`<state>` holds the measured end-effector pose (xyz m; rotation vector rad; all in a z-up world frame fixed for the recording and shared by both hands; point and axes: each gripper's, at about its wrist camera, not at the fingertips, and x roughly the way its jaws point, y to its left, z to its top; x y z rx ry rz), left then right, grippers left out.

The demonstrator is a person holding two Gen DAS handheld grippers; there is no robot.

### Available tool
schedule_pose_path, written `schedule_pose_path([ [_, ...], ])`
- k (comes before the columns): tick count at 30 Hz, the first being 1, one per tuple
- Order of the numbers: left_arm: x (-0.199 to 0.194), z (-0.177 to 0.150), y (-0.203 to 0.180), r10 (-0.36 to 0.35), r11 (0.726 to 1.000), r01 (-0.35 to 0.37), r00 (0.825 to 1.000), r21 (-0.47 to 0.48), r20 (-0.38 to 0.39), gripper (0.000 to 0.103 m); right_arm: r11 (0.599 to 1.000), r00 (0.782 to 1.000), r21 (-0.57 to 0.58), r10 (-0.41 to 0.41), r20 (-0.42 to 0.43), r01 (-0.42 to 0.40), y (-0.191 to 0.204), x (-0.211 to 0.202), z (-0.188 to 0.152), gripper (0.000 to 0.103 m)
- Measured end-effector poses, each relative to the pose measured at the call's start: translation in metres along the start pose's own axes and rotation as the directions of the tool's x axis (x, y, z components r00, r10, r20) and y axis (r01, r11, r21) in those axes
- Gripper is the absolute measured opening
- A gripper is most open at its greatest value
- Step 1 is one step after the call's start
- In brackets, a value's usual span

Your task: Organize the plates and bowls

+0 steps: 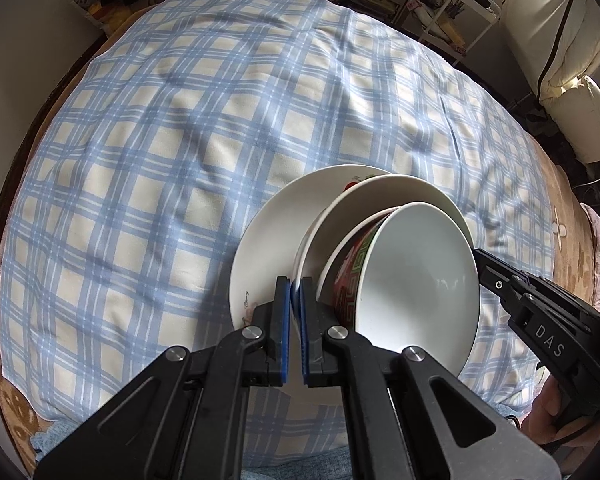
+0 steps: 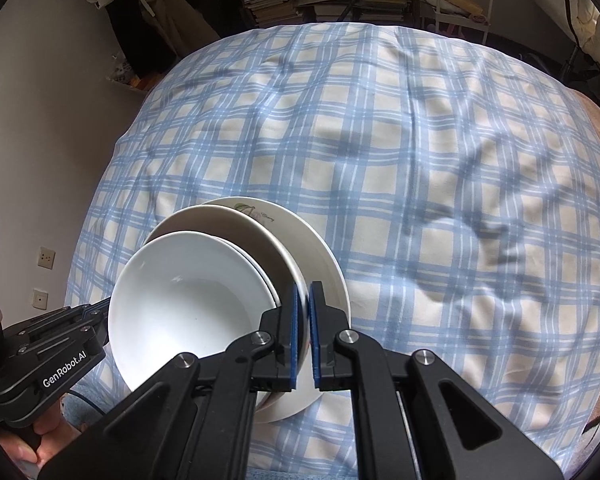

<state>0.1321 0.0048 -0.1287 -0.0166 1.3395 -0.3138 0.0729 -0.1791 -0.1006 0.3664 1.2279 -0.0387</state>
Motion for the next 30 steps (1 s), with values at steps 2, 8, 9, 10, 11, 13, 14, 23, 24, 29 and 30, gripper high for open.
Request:
schedule_pose_path([
  [2,-0.001,-0.001,-0.002,0.009,1.000,-0.009,1.000,0.016,0.005,0.004,1.000,1.000,-0.001,0.013,-0.015,-0.013,-0.002,0.000,0.001,0.009],
  [8,-0.013,0.002,-0.007,0.043,0.998,-0.045,0.998,0.051,0.046,0.010,0.993,0.993,0.039,0.111,0.046,-0.112,-0.011,-0.019,0.006,0.015],
  [9,-0.015,0.002,-0.009,0.061,0.996,-0.064,0.996,0.060,0.058,0.011,0.993,0.992,0.029,0.114,0.056,-0.116,-0.009,-0.024,0.008,0.016],
  [10,-0.018,0.002,-0.010,0.083,0.994,-0.087,0.994,0.066,0.070,0.011,0.994,0.992,0.021,0.107,0.065,-0.109,-0.009,-0.028,0.009,0.016],
  [11,-0.020,0.002,-0.010,0.095,0.992,-0.100,0.992,0.070,0.078,0.011,0.995,0.993,0.019,0.093,0.070,-0.095,-0.009,-0.030,0.009,0.017],
  [13,-0.028,0.000,-0.008,0.095,0.993,-0.102,0.991,0.064,0.099,0.012,0.996,0.994,0.027,0.080,0.074,-0.082,-0.012,-0.031,0.005,0.023],
  [14,-0.032,-0.001,-0.008,0.105,0.992,-0.112,0.988,0.062,0.110,0.012,0.996,0.994,0.029,0.077,0.073,-0.079,-0.013,-0.032,0.003,0.033],
  [23,-0.091,-0.027,-0.019,0.164,0.973,-0.207,0.932,0.102,0.323,0.055,0.998,0.982,-0.056,0.048,0.181,-0.039,-0.008,-0.076,-0.013,0.072],
  [24,-0.099,-0.030,-0.022,0.170,0.969,-0.220,0.921,0.108,0.351,0.059,0.997,0.979,-0.062,0.049,0.197,-0.038,-0.008,-0.083,-0.014,0.074],
  [29,-0.136,-0.047,-0.029,0.161,0.962,-0.247,0.854,0.114,0.495,0.085,0.996,0.947,-0.087,0.064,0.315,-0.038,-0.012,-0.129,-0.021,0.093],
  [30,-0.143,-0.051,-0.030,0.158,0.962,-0.249,0.837,0.109,0.524,0.088,0.995,0.938,-0.093,0.066,0.341,-0.036,-0.013,-0.137,-0.024,0.095],
])
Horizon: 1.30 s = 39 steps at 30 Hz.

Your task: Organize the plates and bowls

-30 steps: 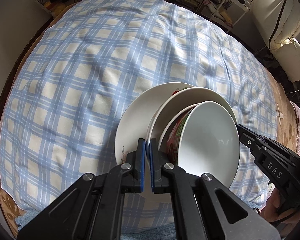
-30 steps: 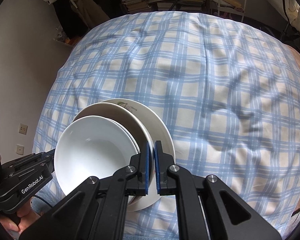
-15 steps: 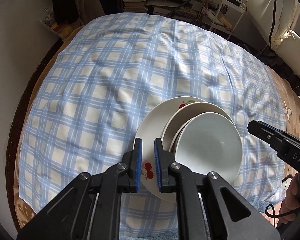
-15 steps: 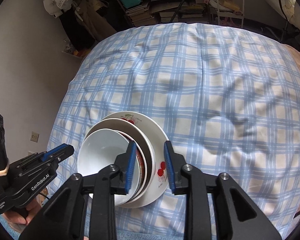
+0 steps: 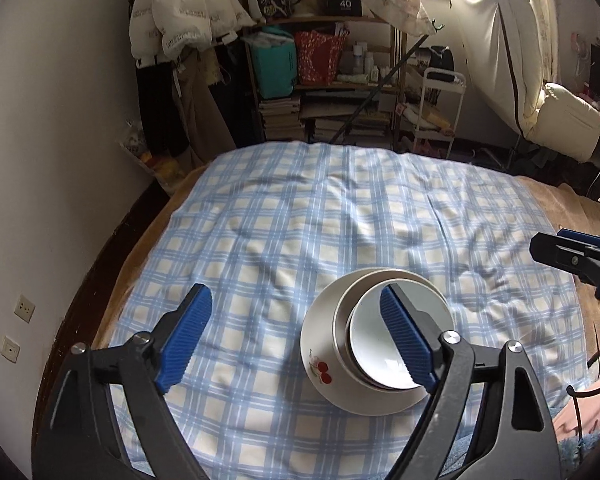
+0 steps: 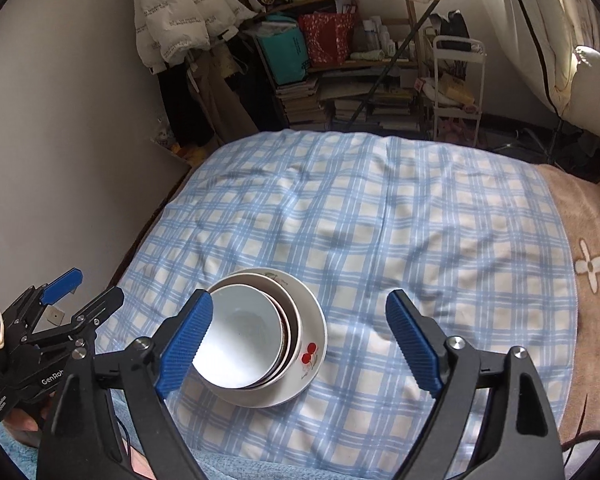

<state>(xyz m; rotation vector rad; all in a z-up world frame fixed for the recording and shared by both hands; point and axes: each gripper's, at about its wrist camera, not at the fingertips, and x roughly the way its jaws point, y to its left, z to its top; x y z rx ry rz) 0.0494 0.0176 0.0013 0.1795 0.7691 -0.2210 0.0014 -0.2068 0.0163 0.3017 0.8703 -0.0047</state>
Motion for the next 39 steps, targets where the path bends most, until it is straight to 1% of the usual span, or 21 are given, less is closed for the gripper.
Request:
schedule_pose_path([
  [2,-0.014,0.000,0.000,0.011,1.000,-0.011,0.998,-0.007,0.061,0.091,1.000,0.999,-0.011,-0.003,0.050,0.003,-0.001,-0.017,0.001,0.101],
  [4,-0.026,-0.001,0.001,0.031,0.999,-0.030,0.992,-0.012,0.119,0.095,1.000,0.996,-0.021,-0.007,0.093,0.009,-0.002,-0.031,-0.001,0.103],
  [6,-0.035,-0.004,0.001,0.057,0.998,-0.056,0.985,-0.010,0.164,0.097,1.000,0.991,-0.025,-0.009,0.131,0.012,-0.003,-0.042,-0.004,0.103],
  [10,-0.046,-0.013,0.000,0.073,0.997,-0.072,0.975,-0.012,0.210,0.099,0.999,0.978,-0.027,-0.028,0.206,0.035,-0.002,-0.058,-0.015,0.103],
  [12,-0.050,-0.020,0.002,0.103,0.995,-0.100,0.965,-0.024,0.240,0.102,0.998,0.970,-0.030,-0.049,0.236,0.058,-0.003,-0.062,-0.022,0.103],
  [13,-0.052,-0.022,0.002,0.113,0.994,-0.109,0.961,-0.030,0.252,0.102,0.998,0.966,-0.029,-0.055,0.251,0.064,-0.004,-0.064,-0.026,0.103],
  [15,-0.052,-0.026,0.005,0.101,0.995,-0.096,0.963,-0.033,0.249,0.102,0.998,0.962,-0.022,-0.054,0.268,0.063,-0.006,-0.064,-0.032,0.103],
  [17,-0.051,-0.028,0.006,0.089,0.996,-0.084,0.966,-0.032,0.241,0.102,0.998,0.962,-0.015,-0.056,0.267,0.062,-0.009,-0.061,-0.037,0.103],
  [19,-0.051,-0.031,0.008,0.090,0.996,-0.084,0.966,-0.036,0.244,0.102,0.997,0.961,-0.012,-0.076,0.265,0.082,-0.010,-0.059,-0.042,0.103],
  [21,-0.050,-0.034,0.009,0.076,0.997,-0.069,0.965,-0.035,0.250,0.102,0.994,0.959,-0.013,-0.097,0.266,0.105,-0.011,-0.056,-0.044,0.103],
  [24,-0.047,-0.038,0.011,0.064,0.997,-0.054,0.967,-0.047,0.246,0.102,0.994,0.956,-0.018,-0.098,0.276,0.107,-0.011,-0.055,-0.048,0.103],
  [29,-0.043,-0.042,0.011,0.102,0.994,-0.090,0.961,-0.060,0.256,0.102,0.992,0.945,-0.024,-0.114,0.306,0.127,-0.010,-0.055,-0.050,0.103],
  [39,-0.042,-0.045,0.011,0.126,0.992,-0.116,0.961,-0.054,0.245,0.102,0.993,0.951,-0.009,-0.111,0.289,0.118,-0.015,-0.050,-0.050,0.103],
])
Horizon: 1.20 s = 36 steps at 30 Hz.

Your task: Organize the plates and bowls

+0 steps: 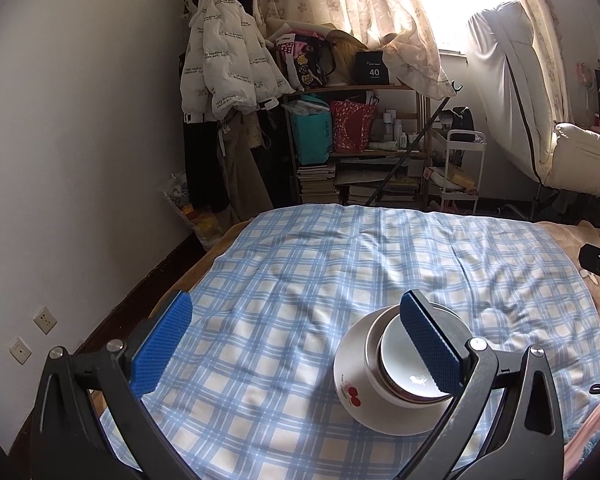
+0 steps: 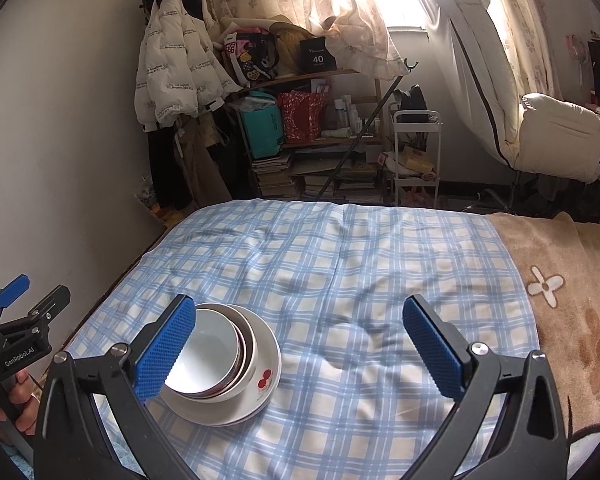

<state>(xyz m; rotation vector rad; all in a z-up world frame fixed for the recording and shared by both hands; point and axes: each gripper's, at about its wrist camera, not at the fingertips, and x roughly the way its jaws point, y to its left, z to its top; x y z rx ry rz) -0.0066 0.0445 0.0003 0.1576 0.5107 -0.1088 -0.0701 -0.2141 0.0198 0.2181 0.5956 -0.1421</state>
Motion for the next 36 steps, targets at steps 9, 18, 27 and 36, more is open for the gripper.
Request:
schedule_pose_path([
  [9,0.0031,-0.0005,0.0004,0.002,1.000,-0.002,1.000,0.011,-0.015,0.102,1.000,1.000,0.005,-0.002,-0.001,0.002,-0.0022,0.0006,-0.0002,0.103],
  [18,0.0017,-0.0011,-0.0017,0.035,0.999,-0.035,0.999,0.032,-0.008,0.102,1.000,1.000,0.006,0.000,-0.002,0.000,-0.0027,0.0005,-0.0004,0.103],
  [27,0.0004,-0.0013,-0.0059,0.036,0.998,-0.035,0.999,0.059,-0.007,0.102,1.000,1.000,0.006,0.001,-0.002,-0.001,-0.0031,0.0005,-0.0002,0.103],
  [36,0.0006,-0.0018,-0.0063,0.046,0.997,-0.046,0.999,0.061,-0.014,0.102,1.000,1.000,0.007,0.000,-0.004,0.000,-0.0034,0.0014,-0.0005,0.103],
])
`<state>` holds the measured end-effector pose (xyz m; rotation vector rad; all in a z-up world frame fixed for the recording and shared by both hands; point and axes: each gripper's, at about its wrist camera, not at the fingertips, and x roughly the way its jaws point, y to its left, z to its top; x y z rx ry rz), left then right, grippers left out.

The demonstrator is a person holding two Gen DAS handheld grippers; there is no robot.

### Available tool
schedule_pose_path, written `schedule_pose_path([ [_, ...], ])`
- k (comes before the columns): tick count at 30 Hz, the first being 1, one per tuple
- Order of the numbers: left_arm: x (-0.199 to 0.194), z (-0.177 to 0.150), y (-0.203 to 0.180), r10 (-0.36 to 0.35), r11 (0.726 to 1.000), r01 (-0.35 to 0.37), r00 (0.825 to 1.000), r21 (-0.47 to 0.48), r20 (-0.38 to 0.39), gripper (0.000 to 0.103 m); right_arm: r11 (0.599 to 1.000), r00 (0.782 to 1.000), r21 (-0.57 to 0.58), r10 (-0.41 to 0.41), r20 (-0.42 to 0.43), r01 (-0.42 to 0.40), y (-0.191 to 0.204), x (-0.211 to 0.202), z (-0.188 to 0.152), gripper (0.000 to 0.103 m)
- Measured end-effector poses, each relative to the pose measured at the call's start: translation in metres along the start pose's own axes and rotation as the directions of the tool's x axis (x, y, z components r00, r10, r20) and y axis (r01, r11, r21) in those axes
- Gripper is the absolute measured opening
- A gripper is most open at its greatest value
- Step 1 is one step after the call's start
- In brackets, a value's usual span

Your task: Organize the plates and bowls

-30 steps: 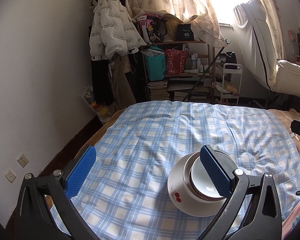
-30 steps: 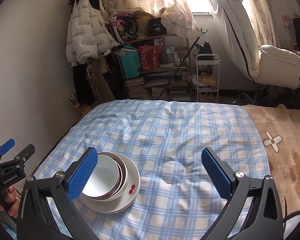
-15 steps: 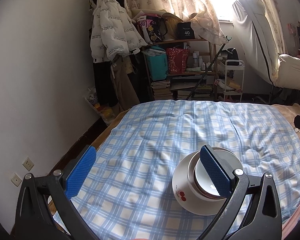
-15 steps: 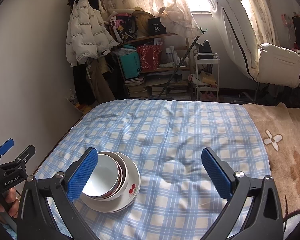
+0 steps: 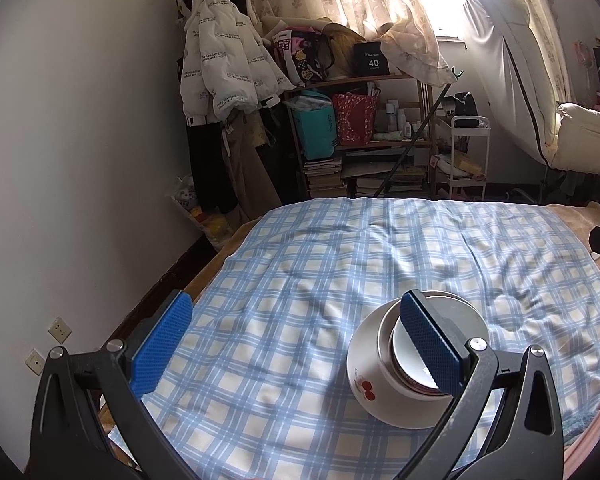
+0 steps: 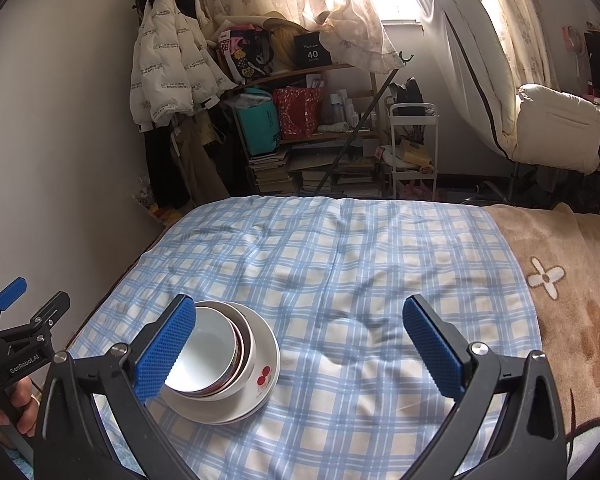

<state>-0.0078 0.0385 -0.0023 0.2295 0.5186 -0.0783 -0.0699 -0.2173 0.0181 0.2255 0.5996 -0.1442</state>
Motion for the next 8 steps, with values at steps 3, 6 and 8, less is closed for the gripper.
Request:
schedule_pose_path([
  [3,0.0005,0.0004,0.0000,0.003,1.000,-0.003,1.000,-0.002,-0.004,0.102,1.000,1.000,0.001,0.000,0.000,0.000,0.0000,0.0002,0.0001,0.103],
  [6,0.0009,0.0005,0.0005,0.001,1.000,-0.001,1.000,-0.002,-0.003,0.102,1.000,1.000,0.001,-0.001,0.000,0.001,0.0000,0.0003,0.0002,0.103],
  [8,0.0009,0.0007,0.0003,-0.001,1.000,0.001,1.000,-0.001,-0.003,0.102,1.000,1.000,0.001,-0.002,-0.001,0.002,-0.0001,0.0003,0.0003,0.103],
])
